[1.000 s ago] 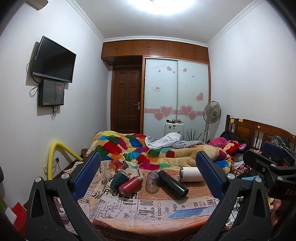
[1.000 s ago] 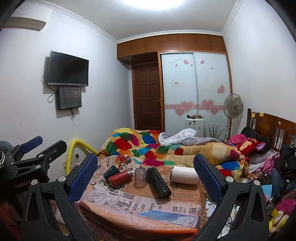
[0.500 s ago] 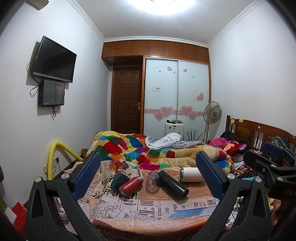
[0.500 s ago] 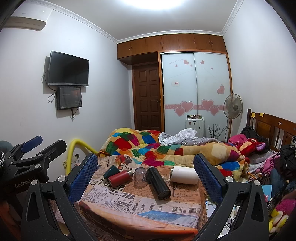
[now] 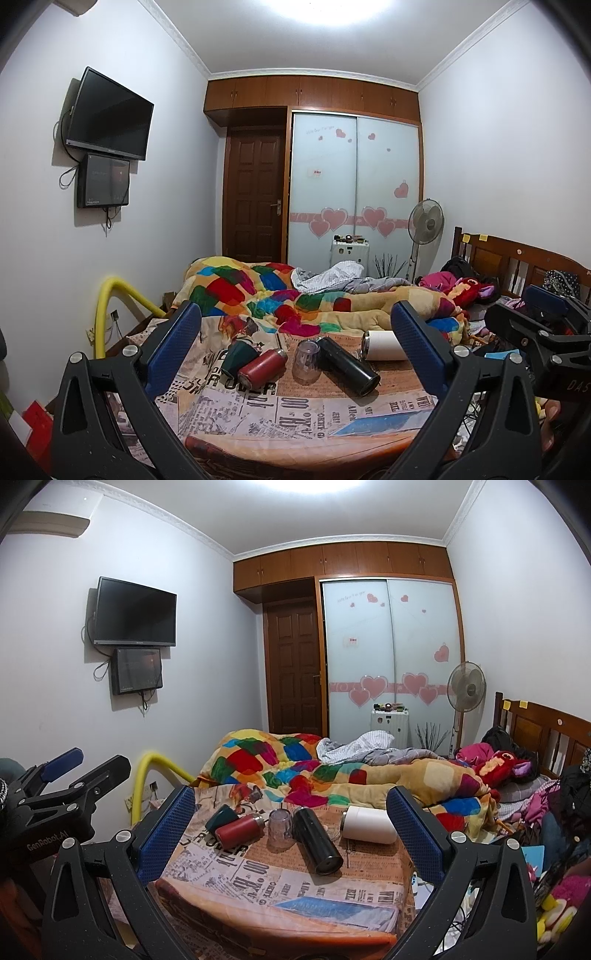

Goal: Flip cup upright

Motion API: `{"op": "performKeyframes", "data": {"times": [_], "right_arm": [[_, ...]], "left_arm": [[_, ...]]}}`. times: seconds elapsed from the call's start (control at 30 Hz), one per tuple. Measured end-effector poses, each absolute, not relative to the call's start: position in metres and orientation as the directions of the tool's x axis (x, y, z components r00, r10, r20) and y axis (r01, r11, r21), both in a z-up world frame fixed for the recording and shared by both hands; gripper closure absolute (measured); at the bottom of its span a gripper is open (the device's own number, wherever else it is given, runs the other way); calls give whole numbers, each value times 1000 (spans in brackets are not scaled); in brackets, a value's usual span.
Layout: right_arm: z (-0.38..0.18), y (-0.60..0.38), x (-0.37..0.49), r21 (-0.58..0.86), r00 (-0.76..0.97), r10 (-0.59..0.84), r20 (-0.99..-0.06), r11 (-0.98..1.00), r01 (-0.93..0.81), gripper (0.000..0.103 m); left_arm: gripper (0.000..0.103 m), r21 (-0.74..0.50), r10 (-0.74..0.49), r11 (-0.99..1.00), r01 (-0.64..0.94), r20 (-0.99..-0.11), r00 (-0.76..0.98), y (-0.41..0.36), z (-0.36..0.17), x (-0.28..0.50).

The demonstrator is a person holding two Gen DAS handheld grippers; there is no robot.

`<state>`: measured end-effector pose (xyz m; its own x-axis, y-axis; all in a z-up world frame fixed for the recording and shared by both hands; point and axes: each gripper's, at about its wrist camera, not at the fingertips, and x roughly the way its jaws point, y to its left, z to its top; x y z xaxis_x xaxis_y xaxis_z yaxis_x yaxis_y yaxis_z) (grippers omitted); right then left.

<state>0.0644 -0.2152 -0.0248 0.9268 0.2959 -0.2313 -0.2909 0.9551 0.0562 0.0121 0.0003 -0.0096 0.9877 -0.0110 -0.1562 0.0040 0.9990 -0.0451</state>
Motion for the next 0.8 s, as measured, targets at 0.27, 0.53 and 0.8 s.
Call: {"op": "performKeyframes", "data": {"times": [0.27, 0.53, 0.8], "right_arm": [[-35, -210, 85, 61, 916, 286, -282, 958, -280, 0], [-60, -211, 121, 74, 890, 260, -373, 965, -251, 0], [-95, -218, 168, 79, 848, 211, -486, 977, -198, 0]], "left_arm": [[0, -54, 6, 998, -18, -221, 975, 9, -24, 41], [0, -61, 13, 997, -41, -408, 913, 35, -72, 123], [2, 6, -21, 999, 33, -647, 762, 57, -155, 238]]}}
